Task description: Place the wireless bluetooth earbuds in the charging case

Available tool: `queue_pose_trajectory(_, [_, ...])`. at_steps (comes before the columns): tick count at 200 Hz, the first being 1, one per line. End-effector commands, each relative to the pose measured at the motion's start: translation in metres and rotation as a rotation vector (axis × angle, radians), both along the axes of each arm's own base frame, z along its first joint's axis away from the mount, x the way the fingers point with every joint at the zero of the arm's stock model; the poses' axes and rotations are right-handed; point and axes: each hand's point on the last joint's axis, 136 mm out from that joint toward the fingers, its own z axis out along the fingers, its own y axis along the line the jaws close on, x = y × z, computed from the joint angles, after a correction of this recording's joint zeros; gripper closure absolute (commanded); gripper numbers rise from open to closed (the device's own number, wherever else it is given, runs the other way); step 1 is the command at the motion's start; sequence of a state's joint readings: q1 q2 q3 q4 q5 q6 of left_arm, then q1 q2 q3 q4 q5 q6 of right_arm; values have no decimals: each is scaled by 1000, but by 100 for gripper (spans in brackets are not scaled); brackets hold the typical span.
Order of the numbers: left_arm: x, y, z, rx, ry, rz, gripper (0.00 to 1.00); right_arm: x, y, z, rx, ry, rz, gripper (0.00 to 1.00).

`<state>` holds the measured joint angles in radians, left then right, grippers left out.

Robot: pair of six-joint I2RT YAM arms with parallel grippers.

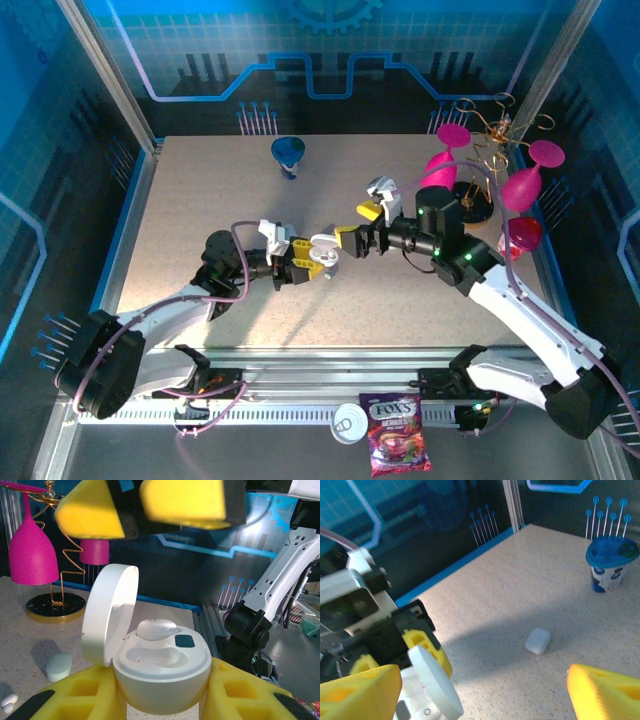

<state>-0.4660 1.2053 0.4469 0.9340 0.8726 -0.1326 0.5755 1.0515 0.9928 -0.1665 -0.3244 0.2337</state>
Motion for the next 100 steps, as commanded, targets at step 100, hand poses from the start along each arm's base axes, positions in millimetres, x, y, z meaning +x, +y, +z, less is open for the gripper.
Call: queue_pose_trajectory(100, [-15,5,12,-20,-70,-15,72,111,-51,-131,-327,351,-463,16])
